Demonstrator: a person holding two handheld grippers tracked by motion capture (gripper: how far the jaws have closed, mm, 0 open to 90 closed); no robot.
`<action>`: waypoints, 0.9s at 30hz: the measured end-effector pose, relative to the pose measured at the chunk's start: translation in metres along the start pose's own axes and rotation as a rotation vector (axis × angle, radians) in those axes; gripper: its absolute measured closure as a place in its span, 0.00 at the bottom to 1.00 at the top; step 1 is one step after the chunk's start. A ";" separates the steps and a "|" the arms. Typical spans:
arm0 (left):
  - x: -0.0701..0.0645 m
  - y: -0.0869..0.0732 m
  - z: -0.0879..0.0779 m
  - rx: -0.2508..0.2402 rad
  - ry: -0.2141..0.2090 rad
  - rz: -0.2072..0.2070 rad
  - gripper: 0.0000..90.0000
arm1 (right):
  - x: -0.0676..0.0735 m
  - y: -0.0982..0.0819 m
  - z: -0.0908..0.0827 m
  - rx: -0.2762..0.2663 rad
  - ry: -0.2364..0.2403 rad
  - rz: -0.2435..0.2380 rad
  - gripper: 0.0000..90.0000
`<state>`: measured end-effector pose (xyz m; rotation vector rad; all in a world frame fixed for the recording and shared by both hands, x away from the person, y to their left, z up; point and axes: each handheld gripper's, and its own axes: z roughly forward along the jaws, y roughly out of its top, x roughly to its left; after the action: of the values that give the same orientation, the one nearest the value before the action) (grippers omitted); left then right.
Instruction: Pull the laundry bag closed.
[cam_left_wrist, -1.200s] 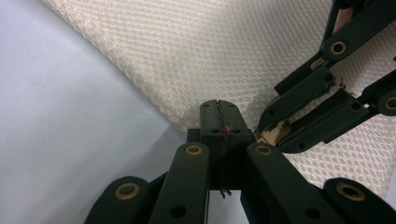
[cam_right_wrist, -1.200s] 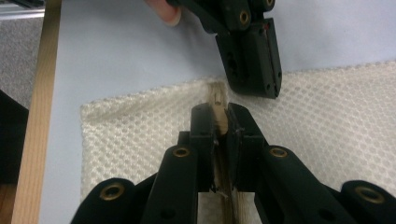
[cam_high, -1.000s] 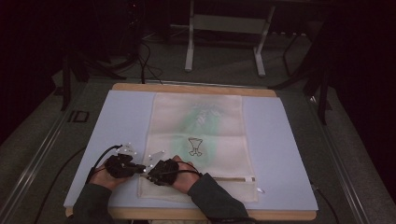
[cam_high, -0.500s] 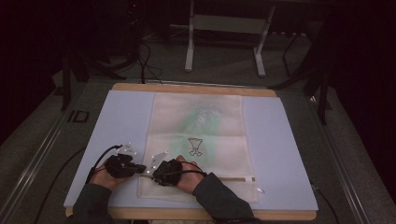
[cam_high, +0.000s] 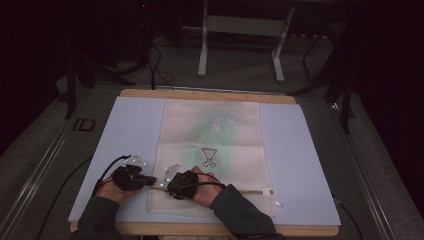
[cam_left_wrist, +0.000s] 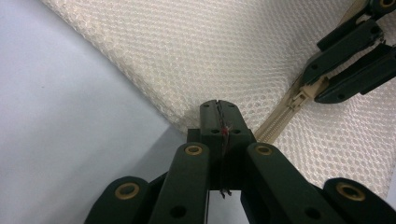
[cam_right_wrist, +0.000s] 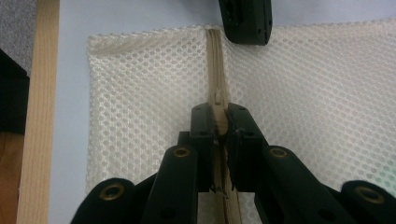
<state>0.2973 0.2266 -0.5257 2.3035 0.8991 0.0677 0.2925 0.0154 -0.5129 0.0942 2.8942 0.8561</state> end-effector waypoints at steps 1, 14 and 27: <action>0.000 0.000 0.000 -0.001 0.000 -0.001 1.00 | 0.000 0.000 0.000 0.001 0.000 0.000 0.91; 0.000 0.000 0.000 -0.002 0.000 -0.001 1.00 | 0.000 -0.006 -0.009 0.034 -0.006 -0.019 0.91; 0.000 0.000 0.000 -0.001 0.002 0.000 1.00 | 0.000 -0.010 -0.019 0.067 -0.014 -0.031 0.91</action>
<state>0.2969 0.2264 -0.5257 2.3027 0.8994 0.0709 0.2895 -0.0028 -0.5024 0.0608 2.9032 0.7501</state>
